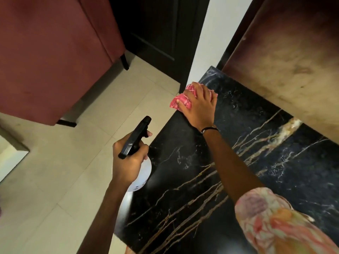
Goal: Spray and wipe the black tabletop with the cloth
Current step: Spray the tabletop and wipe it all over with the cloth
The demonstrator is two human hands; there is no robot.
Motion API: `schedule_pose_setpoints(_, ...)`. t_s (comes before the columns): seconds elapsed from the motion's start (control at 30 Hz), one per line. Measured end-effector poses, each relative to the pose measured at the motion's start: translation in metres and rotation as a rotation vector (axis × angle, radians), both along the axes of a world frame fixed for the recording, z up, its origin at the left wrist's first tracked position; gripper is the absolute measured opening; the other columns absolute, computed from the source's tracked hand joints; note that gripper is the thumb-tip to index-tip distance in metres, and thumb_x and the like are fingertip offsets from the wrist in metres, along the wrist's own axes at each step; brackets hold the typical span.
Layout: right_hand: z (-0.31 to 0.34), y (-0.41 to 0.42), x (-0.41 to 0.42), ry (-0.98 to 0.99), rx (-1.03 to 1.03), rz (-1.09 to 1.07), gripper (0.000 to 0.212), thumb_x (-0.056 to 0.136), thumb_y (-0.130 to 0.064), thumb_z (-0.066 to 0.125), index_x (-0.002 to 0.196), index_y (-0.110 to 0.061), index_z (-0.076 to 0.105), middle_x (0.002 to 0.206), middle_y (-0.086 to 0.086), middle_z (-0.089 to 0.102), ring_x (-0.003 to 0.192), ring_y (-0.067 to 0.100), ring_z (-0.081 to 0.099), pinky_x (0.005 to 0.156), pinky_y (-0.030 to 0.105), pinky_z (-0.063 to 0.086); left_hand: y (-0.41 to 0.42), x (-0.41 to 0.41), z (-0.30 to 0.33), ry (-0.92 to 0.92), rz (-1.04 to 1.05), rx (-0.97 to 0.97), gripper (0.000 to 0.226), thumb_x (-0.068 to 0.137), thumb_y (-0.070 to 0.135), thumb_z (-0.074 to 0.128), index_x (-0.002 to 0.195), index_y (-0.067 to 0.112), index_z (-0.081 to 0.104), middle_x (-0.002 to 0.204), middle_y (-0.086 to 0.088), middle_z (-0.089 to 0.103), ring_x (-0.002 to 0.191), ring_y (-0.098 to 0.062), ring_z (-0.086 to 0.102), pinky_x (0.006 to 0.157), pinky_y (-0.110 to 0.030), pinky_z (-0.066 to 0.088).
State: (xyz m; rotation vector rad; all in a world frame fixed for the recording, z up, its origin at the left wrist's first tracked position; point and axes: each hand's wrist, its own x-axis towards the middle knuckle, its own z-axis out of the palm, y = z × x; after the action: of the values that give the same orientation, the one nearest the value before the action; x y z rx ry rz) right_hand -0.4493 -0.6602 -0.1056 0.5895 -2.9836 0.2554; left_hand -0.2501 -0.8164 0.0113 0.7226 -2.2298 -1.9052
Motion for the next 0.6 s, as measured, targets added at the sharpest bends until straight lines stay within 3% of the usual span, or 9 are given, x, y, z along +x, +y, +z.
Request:
schedule_pose_setpoints(0.3,-0.002,0.006,-0.092,-0.076,-0.001,-0.467,0.062,0.092,-0.061,0.034,0.142,-0.025,0.037,0.150,0.008,0.035,0.136,0.035,0.029,0.112,0.054,0.011,-0.008,-0.047,-0.007,0.042,-0.070,-0.001,0.026,0.071,0.003,0.049,0.091,0.006,0.066,0.045,-0.001,0.050,0.037,-0.009,0.044,0.049,-0.012,0.038)
schedule_pose_setpoints(0.5,0.006,0.002,-0.129,-0.186,0.110,-0.439,0.055,0.090,-0.058,0.040,0.131,-0.023,0.047,0.134,0.011,0.049,0.122,0.036,0.044,0.103,0.053,0.026,-0.015,-0.050,-0.010,0.054,-0.072,0.020,0.029,0.069,0.020,0.054,0.093,0.009,0.066,0.045,0.004,0.051,0.038,-0.010,0.044,0.048,-0.012,0.040)
schedule_pose_setpoints(0.6,0.013,-0.001,-0.135,-0.255,0.124,-0.456,0.053,0.092,-0.055,0.040,0.133,-0.022,0.045,0.136,0.011,0.048,0.124,0.036,0.044,0.103,0.053,0.027,-0.015,-0.048,-0.010,0.050,-0.076,-0.004,0.026,0.072,0.007,0.051,0.093,0.008,0.066,0.046,0.000,0.051,0.038,-0.010,0.044,0.049,-0.013,0.040)
